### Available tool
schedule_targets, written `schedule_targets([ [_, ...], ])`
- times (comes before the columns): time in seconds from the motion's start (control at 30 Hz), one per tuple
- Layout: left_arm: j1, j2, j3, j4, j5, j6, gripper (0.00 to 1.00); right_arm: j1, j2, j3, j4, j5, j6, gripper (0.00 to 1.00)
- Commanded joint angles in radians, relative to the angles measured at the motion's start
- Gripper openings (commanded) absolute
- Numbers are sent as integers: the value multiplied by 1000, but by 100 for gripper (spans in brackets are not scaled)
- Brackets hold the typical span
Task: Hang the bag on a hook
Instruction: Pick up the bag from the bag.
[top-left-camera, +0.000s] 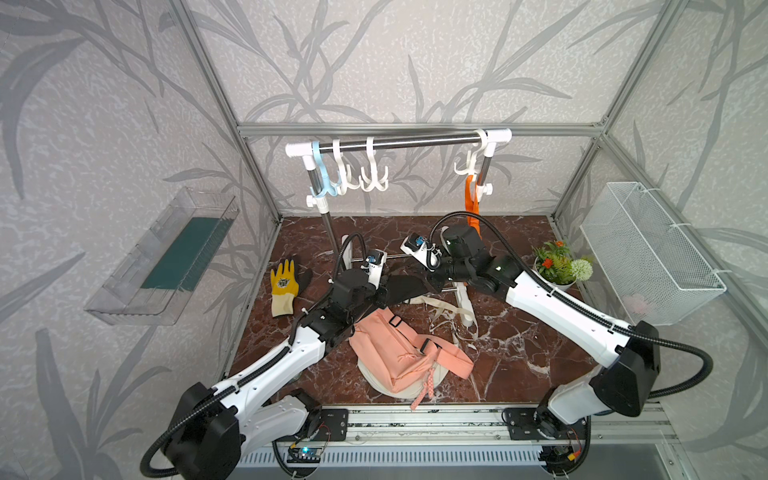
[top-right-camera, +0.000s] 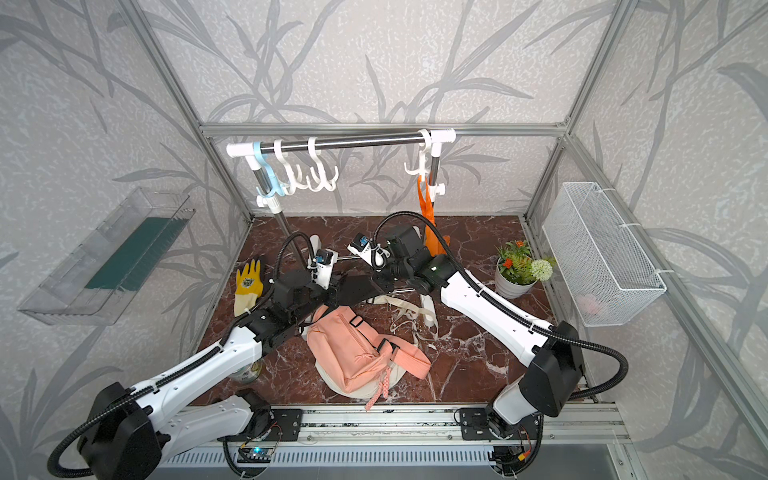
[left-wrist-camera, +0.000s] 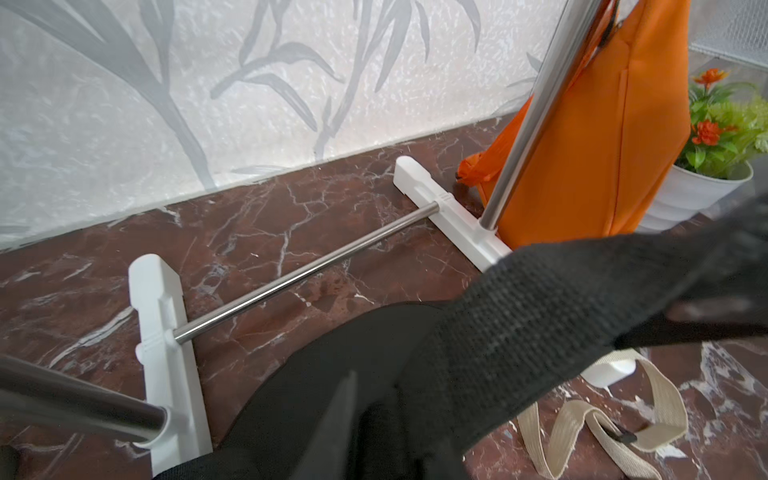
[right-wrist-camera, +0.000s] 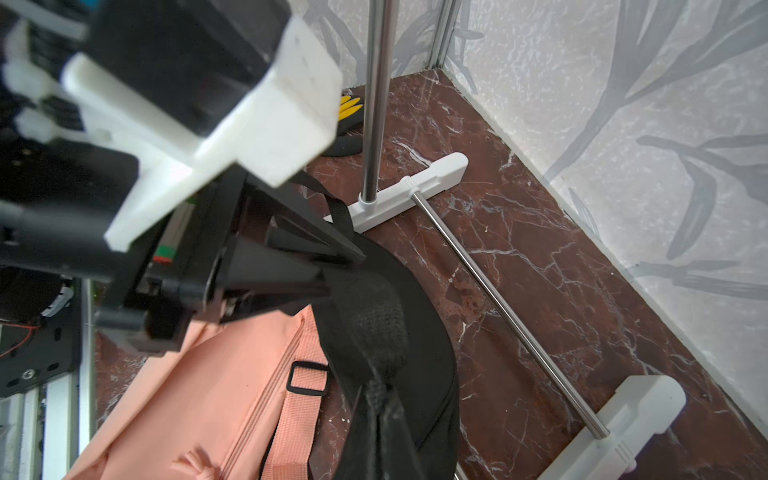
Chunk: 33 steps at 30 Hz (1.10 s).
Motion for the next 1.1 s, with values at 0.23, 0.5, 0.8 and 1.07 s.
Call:
schedule_targets([
  [0.23,30,-153,74,37,92,-63,0,18,-13,-165,202,-38,110,19],
  [0.5,58,-198,112,12,176,-112,0,28,94,-218,413,25,192,53],
  [0.8,202,-161,334,-207,299,-119,0,-17,70,13,281,72,217,0],
  [1.07,202,44,653,-375,418,-164,0,-62,132,314,192,110,306,0],
])
